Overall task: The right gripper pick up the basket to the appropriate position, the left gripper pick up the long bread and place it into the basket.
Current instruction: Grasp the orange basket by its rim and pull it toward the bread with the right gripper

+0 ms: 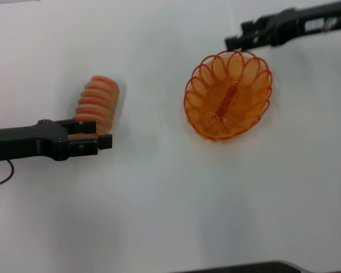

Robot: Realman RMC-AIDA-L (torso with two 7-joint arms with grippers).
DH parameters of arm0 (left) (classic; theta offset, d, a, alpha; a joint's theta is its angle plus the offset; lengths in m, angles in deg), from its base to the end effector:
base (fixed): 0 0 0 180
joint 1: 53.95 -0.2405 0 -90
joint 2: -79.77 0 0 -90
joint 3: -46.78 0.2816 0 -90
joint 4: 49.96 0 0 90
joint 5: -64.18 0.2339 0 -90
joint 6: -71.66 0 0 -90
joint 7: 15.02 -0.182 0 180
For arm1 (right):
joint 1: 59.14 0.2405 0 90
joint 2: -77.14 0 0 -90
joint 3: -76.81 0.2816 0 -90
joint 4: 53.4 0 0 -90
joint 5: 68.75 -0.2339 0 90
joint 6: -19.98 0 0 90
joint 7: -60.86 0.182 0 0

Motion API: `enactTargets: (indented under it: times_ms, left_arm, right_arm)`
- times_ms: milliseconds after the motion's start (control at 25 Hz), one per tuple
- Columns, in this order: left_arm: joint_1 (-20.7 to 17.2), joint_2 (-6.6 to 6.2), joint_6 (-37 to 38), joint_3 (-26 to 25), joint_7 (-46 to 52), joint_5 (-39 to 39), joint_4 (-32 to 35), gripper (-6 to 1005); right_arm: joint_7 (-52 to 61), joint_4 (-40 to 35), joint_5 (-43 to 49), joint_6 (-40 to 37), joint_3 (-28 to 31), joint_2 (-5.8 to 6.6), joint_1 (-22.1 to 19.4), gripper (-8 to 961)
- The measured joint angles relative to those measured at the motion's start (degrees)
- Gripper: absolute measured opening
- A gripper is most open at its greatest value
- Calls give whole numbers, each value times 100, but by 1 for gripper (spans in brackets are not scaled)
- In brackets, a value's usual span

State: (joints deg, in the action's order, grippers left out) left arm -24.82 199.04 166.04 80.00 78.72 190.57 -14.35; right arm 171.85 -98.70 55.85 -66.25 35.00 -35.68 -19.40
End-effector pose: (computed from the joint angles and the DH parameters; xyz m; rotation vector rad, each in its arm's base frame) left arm -0.3086 0.3373 -0.0555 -2.7511 -1.1305 -0.6471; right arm 0.2523 0.4433 0.0142 -2.6524 0.9906 0.4102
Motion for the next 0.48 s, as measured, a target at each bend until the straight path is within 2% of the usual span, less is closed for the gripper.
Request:
enactTargets:
  times_ms: [80, 160, 280, 480]
  left_arm:
    - [4, 2, -24, 5, -7, 0, -10, 780]
    - [4, 6, -35, 18, -10, 0, -14, 780]
    - [5, 9, -42, 22, -12, 0, -17, 780]
    - [26, 17, -48, 8, -14, 0, -18, 780]
  right_arm:
    - [510, -20, 253, 338, -14, 113, 97, 790]
    - [994, -64, 712, 738, 2, 149, 180, 785]
    - [1411, -86, 1343, 1068, -8, 135, 309, 777]
    - [1653, -18, 2021, 1167, -55, 85, 489, 765]
